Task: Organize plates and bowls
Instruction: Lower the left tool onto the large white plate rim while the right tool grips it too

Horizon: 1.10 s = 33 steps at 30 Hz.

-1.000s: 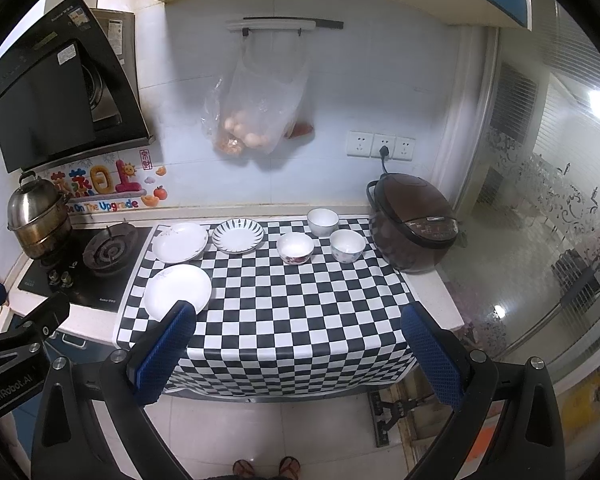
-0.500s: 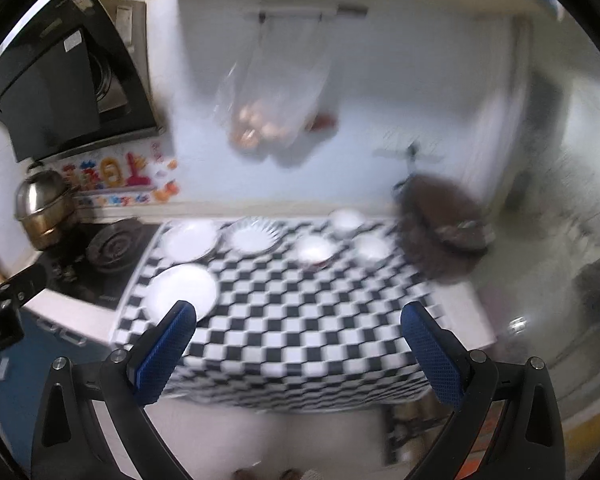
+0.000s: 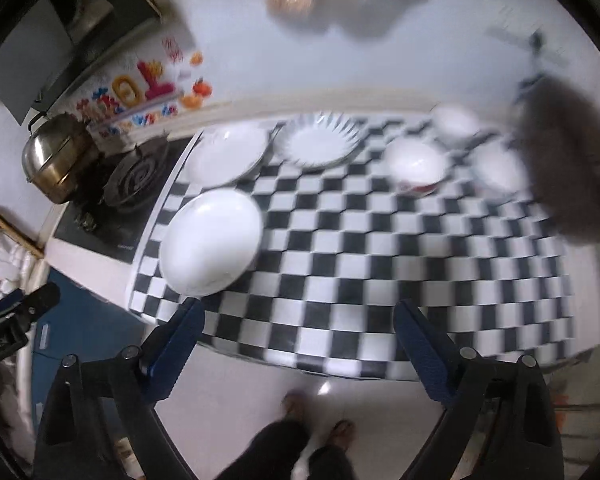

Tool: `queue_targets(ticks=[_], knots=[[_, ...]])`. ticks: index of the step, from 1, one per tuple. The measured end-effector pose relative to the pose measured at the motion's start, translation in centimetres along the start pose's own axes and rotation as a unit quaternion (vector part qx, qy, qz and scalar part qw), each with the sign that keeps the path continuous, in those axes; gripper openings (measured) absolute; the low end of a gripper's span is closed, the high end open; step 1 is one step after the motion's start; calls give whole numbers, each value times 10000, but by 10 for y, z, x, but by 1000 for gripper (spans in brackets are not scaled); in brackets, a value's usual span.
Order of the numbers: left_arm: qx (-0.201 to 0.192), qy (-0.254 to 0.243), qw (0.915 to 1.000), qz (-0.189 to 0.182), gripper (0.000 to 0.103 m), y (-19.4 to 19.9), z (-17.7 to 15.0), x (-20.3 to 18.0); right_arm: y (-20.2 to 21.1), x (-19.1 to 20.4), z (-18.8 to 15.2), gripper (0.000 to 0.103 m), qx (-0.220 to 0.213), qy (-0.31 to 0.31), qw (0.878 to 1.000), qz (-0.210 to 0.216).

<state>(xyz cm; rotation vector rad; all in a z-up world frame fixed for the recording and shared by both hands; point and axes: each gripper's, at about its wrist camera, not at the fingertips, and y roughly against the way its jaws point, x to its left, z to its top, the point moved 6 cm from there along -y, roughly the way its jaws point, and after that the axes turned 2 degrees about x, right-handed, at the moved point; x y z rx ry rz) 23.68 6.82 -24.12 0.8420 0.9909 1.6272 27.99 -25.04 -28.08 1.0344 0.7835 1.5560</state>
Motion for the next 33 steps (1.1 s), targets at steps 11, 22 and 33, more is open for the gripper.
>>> queue_targets(ticks=[11, 22, 33], knots=[[1020, 52, 9942, -327, 91, -140, 53, 21, -154, 27, 52, 81, 1218, -268, 9905, 583], [2079, -440, 9726, -944, 55, -255, 79, 19, -272, 42, 71, 51, 2333, -738, 9673, 672], [2267, -794, 9646, -1087, 29, -266, 77, 6, -303, 46, 68, 13, 2697, -1112, 9519, 934]])
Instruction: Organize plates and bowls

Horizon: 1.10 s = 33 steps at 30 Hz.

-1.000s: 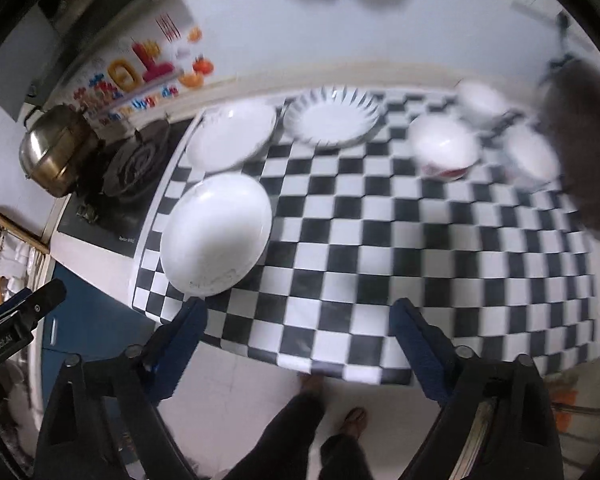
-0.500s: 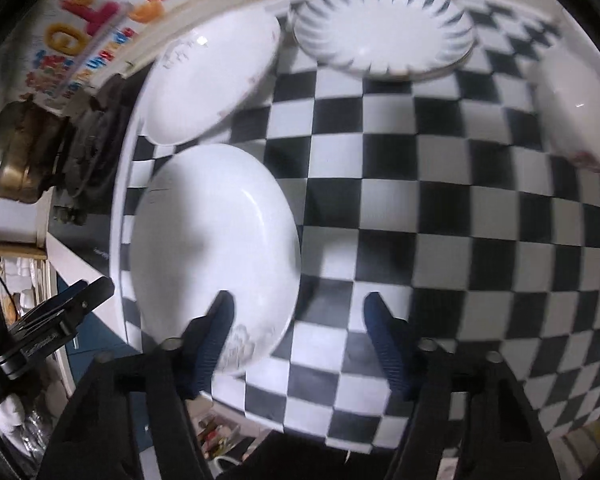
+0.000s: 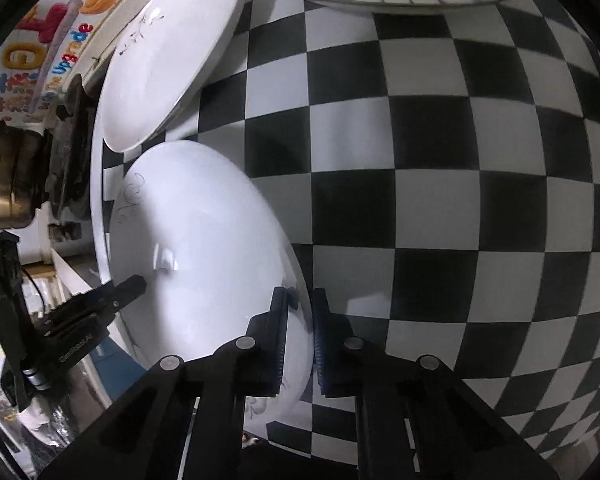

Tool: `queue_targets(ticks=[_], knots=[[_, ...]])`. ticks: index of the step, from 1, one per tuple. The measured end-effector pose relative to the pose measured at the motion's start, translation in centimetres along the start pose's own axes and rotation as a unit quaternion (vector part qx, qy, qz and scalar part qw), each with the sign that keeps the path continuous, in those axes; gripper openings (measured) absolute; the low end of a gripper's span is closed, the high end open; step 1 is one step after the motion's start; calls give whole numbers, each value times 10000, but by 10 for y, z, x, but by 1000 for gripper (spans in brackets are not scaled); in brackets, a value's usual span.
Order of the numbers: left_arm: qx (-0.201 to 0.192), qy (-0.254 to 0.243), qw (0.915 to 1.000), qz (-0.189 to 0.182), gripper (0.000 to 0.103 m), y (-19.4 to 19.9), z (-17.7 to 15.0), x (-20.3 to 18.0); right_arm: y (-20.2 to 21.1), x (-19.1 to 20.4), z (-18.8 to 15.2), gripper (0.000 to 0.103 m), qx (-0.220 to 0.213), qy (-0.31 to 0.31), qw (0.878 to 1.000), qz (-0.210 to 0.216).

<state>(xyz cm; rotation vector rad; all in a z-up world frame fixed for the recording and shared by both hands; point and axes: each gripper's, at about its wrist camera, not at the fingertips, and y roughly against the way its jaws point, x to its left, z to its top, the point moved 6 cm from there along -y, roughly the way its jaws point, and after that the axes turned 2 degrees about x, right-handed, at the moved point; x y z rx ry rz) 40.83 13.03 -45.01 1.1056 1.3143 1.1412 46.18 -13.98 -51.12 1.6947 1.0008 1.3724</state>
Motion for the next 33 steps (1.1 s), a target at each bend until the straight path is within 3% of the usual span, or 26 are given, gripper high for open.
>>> queue_targets(ticks=[8, 18, 26, 33], knots=[[-127, 158, 9998, -37, 29, 13, -10, -14, 8, -1, -1, 13, 11, 244, 9997, -75], [-249, -160, 9995, -150, 29, 49, -19, -80, 54, -39, -8, 12, -246, 217, 9994, 129], [-105, -478, 9986, -193, 29, 28, -24, -119, 81, -89, -19, 12, -374, -42, 9992, 139], [43, -697, 9975, -123, 29, 8, -27, -148, 79, -124, -29, 12, -337, -274, 9990, 104]])
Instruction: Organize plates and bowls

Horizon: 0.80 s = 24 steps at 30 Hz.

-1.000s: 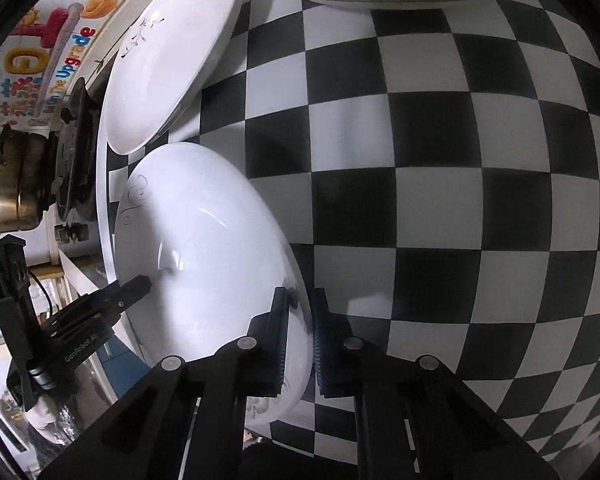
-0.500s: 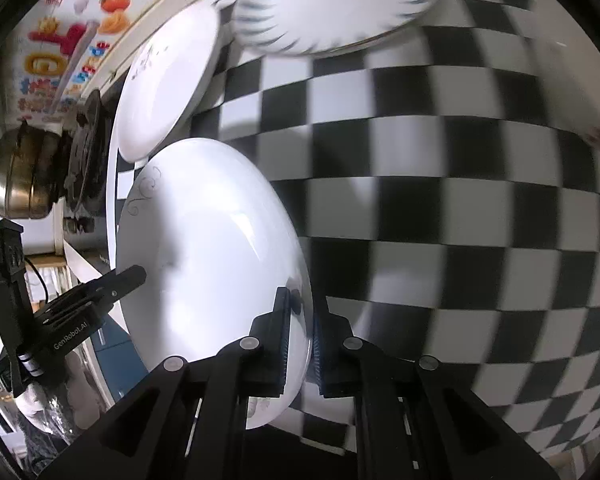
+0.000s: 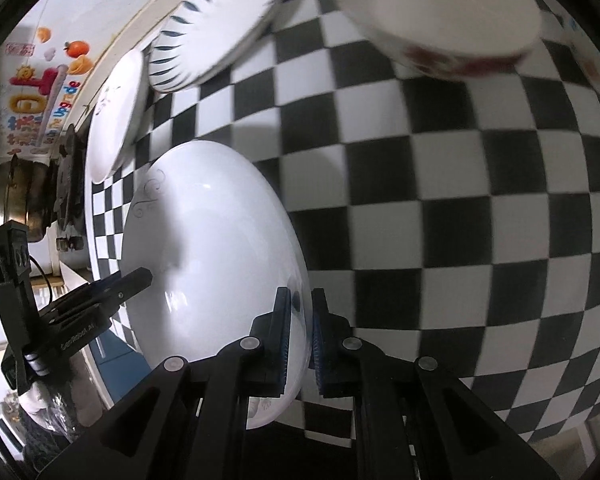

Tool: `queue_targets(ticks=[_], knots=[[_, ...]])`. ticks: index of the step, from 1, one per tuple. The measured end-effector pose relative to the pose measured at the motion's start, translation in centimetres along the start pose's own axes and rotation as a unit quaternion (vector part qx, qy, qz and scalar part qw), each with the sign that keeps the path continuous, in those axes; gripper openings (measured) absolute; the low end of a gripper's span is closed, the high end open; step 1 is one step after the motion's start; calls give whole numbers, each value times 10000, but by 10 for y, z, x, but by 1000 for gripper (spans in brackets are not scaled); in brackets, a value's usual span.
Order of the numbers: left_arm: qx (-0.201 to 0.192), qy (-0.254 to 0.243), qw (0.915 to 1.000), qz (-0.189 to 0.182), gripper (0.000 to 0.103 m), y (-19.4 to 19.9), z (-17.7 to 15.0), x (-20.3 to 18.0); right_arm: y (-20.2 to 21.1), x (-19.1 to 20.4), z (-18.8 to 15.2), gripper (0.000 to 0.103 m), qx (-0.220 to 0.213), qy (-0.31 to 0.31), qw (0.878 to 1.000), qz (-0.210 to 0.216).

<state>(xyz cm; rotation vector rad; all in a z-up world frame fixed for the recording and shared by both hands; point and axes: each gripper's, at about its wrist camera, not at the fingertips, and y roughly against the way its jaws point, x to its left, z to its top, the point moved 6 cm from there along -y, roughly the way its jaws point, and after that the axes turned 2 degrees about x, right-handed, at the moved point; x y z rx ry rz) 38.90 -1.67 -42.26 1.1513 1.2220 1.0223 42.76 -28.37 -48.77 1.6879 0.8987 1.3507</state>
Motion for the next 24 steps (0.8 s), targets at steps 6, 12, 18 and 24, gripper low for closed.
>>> queue_targets(ticks=[6, 12, 18, 24], knots=[[51, -15, 9999, 149, 29, -3, -2, 2, -9, -22, -5, 12, 102, -70, 9999, 33], [91, 136, 9995, 263, 29, -17, 17, -12, -18, -17, -7, 12, 185, 29, 9998, 84], [123, 211, 9992, 310, 29, -19, 16, -6, -21, -12, -5, 12, 197, 159, 9997, 47], [177, 396, 9988, 238, 30, -15, 13, -1, -22, -7, -2, 15, 265, 301, 9992, -92]])
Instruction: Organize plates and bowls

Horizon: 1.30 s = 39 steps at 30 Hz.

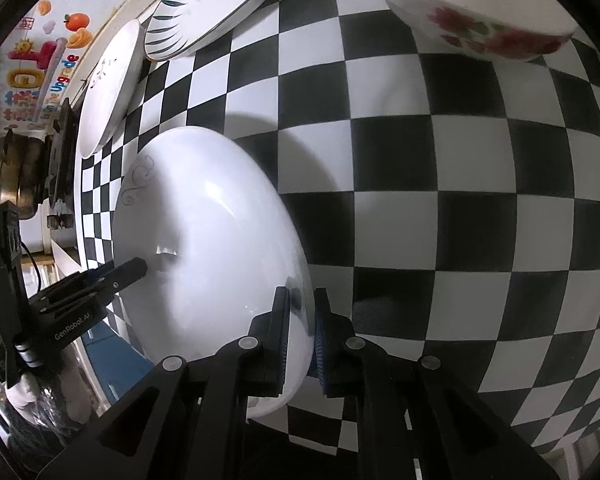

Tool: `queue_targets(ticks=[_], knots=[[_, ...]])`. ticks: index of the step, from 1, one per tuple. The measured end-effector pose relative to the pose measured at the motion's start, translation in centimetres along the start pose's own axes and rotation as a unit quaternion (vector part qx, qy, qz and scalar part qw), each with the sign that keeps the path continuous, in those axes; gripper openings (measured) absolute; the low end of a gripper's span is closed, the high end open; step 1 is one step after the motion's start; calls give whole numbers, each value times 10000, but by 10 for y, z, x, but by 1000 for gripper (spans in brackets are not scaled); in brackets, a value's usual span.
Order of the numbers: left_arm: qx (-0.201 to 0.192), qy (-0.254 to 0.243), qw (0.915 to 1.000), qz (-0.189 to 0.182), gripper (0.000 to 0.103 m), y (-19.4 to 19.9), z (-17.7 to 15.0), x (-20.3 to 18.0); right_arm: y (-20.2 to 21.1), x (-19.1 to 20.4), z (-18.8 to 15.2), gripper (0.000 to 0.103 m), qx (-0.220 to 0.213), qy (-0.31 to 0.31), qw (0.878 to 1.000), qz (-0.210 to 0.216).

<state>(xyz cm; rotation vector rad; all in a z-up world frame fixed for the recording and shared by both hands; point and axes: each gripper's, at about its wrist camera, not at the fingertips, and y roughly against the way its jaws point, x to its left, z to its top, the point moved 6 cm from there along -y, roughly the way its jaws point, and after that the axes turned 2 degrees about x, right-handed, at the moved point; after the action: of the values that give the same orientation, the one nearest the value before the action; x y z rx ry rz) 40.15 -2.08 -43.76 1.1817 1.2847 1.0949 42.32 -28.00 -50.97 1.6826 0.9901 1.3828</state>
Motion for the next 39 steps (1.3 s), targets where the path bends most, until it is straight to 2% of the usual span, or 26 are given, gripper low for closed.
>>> queue_targets(ticks=[3, 8, 10, 14, 17, 21, 24, 28, 33, 36, 38, 39], knots=[[-232, 342, 9991, 68, 30, 20, -3, 20, 8, -1, -1, 20, 53, -137, 9999, 79], [-909, 710, 9932, 157, 30, 81, -3, 42, 54, 19, -3, 32, -322, 80, 9994, 66], [-1170, 838, 9896, 66, 33, 101, 2, 53, 68, 36, 1, 40, -422, 230, 9988, 118], [-1334, 1040, 9852, -288, 37, 115, 28, 70, 90, 90, 32, 47, -519, 708, 9957, 308], [-1223, 1386, 9811, -574, 37, 108, 60, 97, 96, 140, 74, 48, -646, 1202, 9902, 290], [-990, 2063, 9687, -963, 37, 83, 95, 138, 78, 198, 151, 48, -614, 1527, 9860, 275], [-822, 2477, 9603, -984, 37, 56, 117, 168, 52, 224, 207, 48, -415, 1597, 9862, 146], [-636, 2691, 9559, -988, 37, 31, 134, 185, 14, 239, 261, 48, -85, 1698, 9853, -184], [-455, 2735, 9560, -961, 37, 9, 148, 191, -25, 238, 298, 48, 289, 1711, 9837, -462], [-500, 2631, 9592, -910, 36, 8, 157, 190, -41, 239, 309, 48, 502, 1690, 9835, -399], [-523, 2538, 9614, -922, 29, 8, 161, 188, -52, 239, 315, 46, 660, 1711, 9824, -358], [-475, 2497, 9624, -958, 24, 6, 162, 186, -58, 239, 316, 40, 756, 1686, 9822, -333]])
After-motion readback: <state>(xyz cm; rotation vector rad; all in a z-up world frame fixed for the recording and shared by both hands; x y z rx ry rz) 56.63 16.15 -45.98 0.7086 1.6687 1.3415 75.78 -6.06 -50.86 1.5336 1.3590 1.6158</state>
